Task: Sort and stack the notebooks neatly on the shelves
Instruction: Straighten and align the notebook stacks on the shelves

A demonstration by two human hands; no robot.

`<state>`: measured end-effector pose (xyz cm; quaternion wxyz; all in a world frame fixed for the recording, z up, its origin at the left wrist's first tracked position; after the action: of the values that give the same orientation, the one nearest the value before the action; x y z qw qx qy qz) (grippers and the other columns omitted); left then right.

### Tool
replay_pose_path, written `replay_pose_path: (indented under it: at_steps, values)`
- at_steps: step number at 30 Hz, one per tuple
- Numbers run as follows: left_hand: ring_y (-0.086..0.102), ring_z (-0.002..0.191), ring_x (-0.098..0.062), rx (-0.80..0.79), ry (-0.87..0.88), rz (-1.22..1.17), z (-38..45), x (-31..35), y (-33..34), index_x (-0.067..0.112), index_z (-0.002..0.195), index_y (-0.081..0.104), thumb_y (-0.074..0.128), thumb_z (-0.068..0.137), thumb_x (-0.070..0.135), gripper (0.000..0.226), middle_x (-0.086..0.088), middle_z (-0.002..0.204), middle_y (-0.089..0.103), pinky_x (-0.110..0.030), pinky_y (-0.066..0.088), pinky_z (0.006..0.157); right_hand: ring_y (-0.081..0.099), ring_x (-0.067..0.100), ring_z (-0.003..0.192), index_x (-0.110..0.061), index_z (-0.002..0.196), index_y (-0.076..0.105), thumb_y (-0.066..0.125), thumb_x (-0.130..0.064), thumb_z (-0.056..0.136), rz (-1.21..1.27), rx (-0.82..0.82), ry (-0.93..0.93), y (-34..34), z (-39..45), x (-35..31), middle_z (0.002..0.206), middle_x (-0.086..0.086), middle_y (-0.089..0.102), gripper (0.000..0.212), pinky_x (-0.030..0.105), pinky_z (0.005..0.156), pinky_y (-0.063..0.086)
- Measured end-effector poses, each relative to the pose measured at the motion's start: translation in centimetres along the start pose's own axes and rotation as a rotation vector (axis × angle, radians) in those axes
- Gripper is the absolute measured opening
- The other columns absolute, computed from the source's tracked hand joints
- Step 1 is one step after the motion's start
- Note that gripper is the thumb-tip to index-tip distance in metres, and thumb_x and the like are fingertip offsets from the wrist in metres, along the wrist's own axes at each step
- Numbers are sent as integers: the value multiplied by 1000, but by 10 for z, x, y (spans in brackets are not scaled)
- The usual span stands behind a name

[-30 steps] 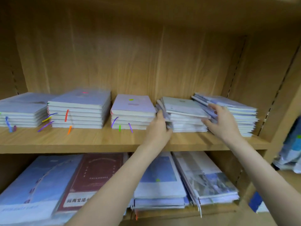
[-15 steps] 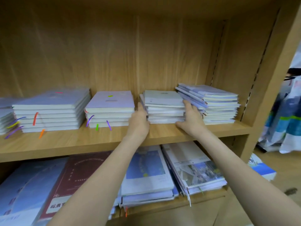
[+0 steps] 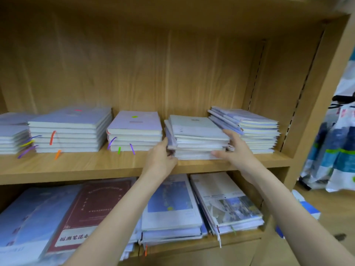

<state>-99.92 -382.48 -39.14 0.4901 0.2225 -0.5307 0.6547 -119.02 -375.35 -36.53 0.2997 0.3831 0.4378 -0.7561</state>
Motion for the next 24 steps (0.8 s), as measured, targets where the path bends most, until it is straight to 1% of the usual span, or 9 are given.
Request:
replay_pose_path:
  at_steps: [3,5,8,11,13,16,18,20,24]
  values:
    - [57,112,-25,-39,-13,-53,-4,4,-1,7,132,43,65,80,2,57,-8,122,59,-39,46,96,39,11,124,-15,143,33,72,-15,80,31,-15,23,-2,-2,-2,126,-5,43,74,21,91,33]
    - [53,118,-27,-49,-28,-67,-5,7,1,7,139,35,64,81,2,65,-9,128,54,-38,45,98,43,10,118,-13,141,37,70,-13,82,9,-13,27,2,-1,-4,120,-6,46,68,21,88,35]
    - [52,118,-28,-64,-10,-17,-8,8,4,9,141,32,59,86,3,62,-9,128,52,-33,44,96,44,10,110,-8,139,39,67,-9,85,-21,-5,27,4,1,-4,119,-2,50,61,17,84,35]
    - [53,115,-23,-78,34,82,-12,8,5,12,145,24,53,90,7,62,-3,126,53,-27,43,91,45,17,120,-8,143,34,67,-10,85,-55,10,35,2,4,-1,134,8,49,66,26,95,38]
    - [53,114,-23,-97,39,75,-12,8,4,13,146,23,52,89,5,64,-3,124,55,-28,44,94,40,22,130,-10,146,29,67,-12,86,-80,-10,46,0,4,-1,142,12,43,71,31,100,37]
    - [57,111,-28,-51,36,-32,-4,5,-2,11,132,44,56,83,0,51,-4,114,60,-43,45,97,42,19,126,-9,145,29,67,-10,85,-109,-61,48,-6,6,-6,141,13,43,71,25,94,35]
    - [59,107,-27,-27,15,-11,2,4,-5,16,116,52,58,81,1,39,-4,109,63,-40,47,93,44,15,122,-6,144,32,69,-8,83,-116,-96,60,-11,8,-10,140,12,45,71,24,94,35]
    - [60,105,-25,-31,8,6,4,6,-4,19,102,51,59,80,1,30,-4,105,63,-35,47,89,42,19,129,-5,143,33,71,-9,81,-146,-102,61,-13,11,-10,143,10,43,73,26,98,34]
    - [58,106,-23,-92,16,61,5,9,0,16,104,51,64,80,5,29,-3,105,60,-30,46,85,45,17,122,-3,141,36,70,-5,81,-130,-74,56,-13,12,-8,140,12,46,69,27,98,36]
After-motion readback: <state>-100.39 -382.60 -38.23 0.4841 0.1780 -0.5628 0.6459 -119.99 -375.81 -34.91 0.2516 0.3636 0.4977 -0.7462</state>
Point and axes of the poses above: each hand's wrist, its own z-axis towards the middle knuckle, its own y-axis out of the palm, x = y × z, the point moved 2 cm from there along z, towards the middle knuckle
